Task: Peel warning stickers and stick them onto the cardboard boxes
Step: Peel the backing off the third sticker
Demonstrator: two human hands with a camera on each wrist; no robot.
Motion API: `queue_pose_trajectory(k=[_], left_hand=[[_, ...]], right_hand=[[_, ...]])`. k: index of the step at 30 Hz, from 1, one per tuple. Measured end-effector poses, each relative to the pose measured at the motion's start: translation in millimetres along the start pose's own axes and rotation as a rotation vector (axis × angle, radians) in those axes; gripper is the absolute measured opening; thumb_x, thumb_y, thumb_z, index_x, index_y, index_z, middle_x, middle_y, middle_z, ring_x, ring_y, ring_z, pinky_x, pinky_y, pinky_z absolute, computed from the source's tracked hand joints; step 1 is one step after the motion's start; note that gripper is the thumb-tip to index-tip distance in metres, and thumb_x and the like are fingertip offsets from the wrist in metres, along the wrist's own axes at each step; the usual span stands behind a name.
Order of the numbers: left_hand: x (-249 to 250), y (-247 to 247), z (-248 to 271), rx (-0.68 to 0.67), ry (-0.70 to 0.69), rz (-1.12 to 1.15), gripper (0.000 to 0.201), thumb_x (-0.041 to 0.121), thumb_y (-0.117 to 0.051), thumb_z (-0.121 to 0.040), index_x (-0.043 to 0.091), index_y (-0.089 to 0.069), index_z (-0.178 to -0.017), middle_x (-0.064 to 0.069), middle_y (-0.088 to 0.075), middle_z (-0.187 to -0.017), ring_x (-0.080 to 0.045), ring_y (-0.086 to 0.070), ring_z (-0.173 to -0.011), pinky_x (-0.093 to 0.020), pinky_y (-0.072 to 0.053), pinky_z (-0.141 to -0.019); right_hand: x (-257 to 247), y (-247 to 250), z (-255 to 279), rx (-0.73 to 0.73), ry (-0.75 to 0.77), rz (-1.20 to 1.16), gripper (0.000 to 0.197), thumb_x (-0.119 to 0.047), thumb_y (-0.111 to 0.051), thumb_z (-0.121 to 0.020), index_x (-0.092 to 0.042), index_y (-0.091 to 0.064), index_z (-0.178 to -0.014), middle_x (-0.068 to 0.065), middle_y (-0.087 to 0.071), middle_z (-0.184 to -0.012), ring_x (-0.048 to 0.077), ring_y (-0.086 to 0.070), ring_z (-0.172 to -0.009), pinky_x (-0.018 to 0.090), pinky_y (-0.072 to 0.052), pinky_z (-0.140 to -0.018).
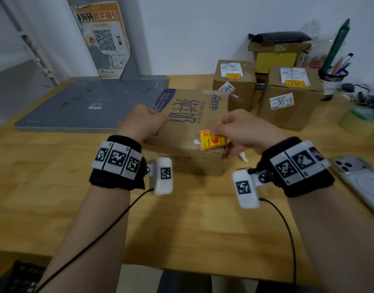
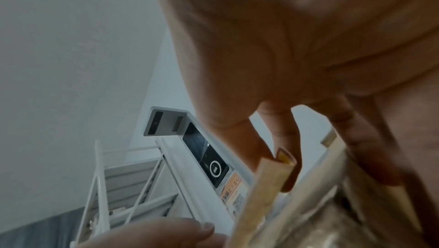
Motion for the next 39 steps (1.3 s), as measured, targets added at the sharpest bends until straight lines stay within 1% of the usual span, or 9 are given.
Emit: queue_pose_trajectory(k=[6, 12, 16, 19, 21, 25, 29, 34, 39], left_hand=[[34.0, -40.4, 17.1, -0.134, -0.124, 0.102, 0.018, 0.034, -0.064, -0.092, 0.019, -0.07, -0.088, 0.006, -0.053, -0.078, -0.008, -0.05, -0.071, -0.032, -0.041, -0.087], [48.7, -63.3, 15.3, -0.094, -0.096, 0.065, 0.027, 0.053, -0.06, -0.066, 0.032, -0.071, -0.081, 0.001, -0.064, -0.123, -0.032, -0.048, -0.125, -0.055, -0.036, -0.109], [66.1, -59.2, 14.4, -0.04, -0.159, -0.058, 0.035, 0.058, -0.057, -0.08, 0.043, -0.064, -0.111, -0.003, -0.046, -0.146, -0.036, -0.027, -0.143, -0.058, -0.018, -0.117], [93.5, -60.8, 17.8, -0.106, -0.314, 0.236, 0.023, 0.054, -0.06, -0.087, 0.035, -0.072, -0.096, 0.011, -0.068, -0.103, -0.012, -0.059, -0.107, -0.039, -0.046, -0.099], [108.7, -66.2, 19.2, -0.197, -0.378, 0.339, 0.023, 0.047, -0.064, -0.089, 0.029, -0.077, -0.084, 0.01, -0.074, -0.085, -0.008, -0.066, -0.088, -0.032, -0.051, -0.088], [121.8, -72.5, 5.8, -0.157, -0.466, 0.424, 0.015, 0.024, -0.069, -0.091, 0.025, -0.076, -0.079, 0.007, -0.075, -0.075, 0.0, -0.068, -0.071, -0.017, -0.053, -0.075], [122.3, -78.3, -11.0, -0.123, -0.421, 0.451, 0.015, 0.02, -0.067, -0.092, 0.024, -0.074, -0.079, 0.003, -0.074, -0.077, -0.007, -0.068, -0.072, -0.027, -0.054, -0.078], [124.9, -89.0, -19.3, -0.168, -0.449, 0.562, 0.014, 0.019, -0.066, -0.094, 0.009, -0.077, -0.094, -0.003, -0.074, -0.08, -0.009, -0.068, -0.071, -0.025, -0.056, -0.073], [130.5, -85.6, -20.6, -0.161, -0.432, 0.634, 0.014, 0.015, -0.068, -0.093, 0.008, -0.074, -0.102, 0.004, -0.069, -0.071, 0.004, -0.061, -0.053, -0.006, -0.042, -0.048]], right_hand=[[25.7, 46.5, 19.9, 0.143, -0.07, 0.045, 0.019, -0.023, -0.056, -0.104, -0.012, -0.07, -0.097, 0.015, -0.074, -0.103, 0.03, -0.077, -0.085, 0.047, -0.066, -0.076], [38.7, 66.8, 16.1, 0.22, -0.087, 0.047, 0.024, -0.029, -0.058, -0.103, -0.009, -0.071, -0.103, 0.017, -0.071, -0.104, 0.031, -0.073, -0.09, 0.047, -0.066, -0.073], [22.8, 85.4, 11.0, 0.448, 0.128, 0.114, 0.021, -0.032, -0.064, -0.099, -0.02, -0.076, -0.087, -0.006, -0.069, -0.085, 0.006, -0.06, -0.08, 0.028, -0.046, -0.068], [9.5, 86.9, 5.8, 0.495, 0.279, -0.001, 0.016, -0.031, -0.069, -0.097, -0.024, -0.078, -0.085, -0.013, -0.07, -0.081, -0.008, -0.059, -0.069, 0.021, -0.04, -0.065], [5.6, 85.1, -0.6, 0.482, 0.319, -0.086, 0.013, -0.028, -0.071, -0.096, -0.023, -0.079, -0.087, -0.011, -0.068, -0.07, -0.006, -0.055, -0.052, 0.02, -0.041, -0.059], [4.3, 87.1, -12.1, 0.461, 0.321, -0.183, 0.013, -0.027, -0.073, -0.094, -0.024, -0.081, -0.084, -0.008, -0.071, -0.064, 0.006, -0.053, -0.052, 0.025, -0.045, -0.049], [13.6, 87.6, -23.4, 0.449, 0.294, -0.26, 0.009, -0.023, -0.073, -0.093, -0.022, -0.081, -0.091, -0.006, -0.073, -0.068, 0.008, -0.053, -0.054, 0.025, -0.044, -0.045], [15.0, 90.3, -32.3, 0.385, 0.304, -0.322, 0.011, -0.025, -0.074, -0.094, -0.017, -0.081, -0.09, -0.005, -0.072, -0.071, 0.01, -0.053, -0.055, 0.024, -0.041, -0.043], [4.4, 99.4, -39.0, 0.337, 0.331, -0.367, 0.015, -0.026, -0.069, -0.097, -0.018, -0.079, -0.089, -0.003, -0.074, -0.076, 0.013, -0.054, -0.057, 0.025, -0.039, -0.043]])
Point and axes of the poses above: each hand's wrist, its own z-axis away from the middle knuckle, its own y-axis out of the back of the hand, x = y × z, the point moved 4 cm from there along -z, towards the middle knuckle
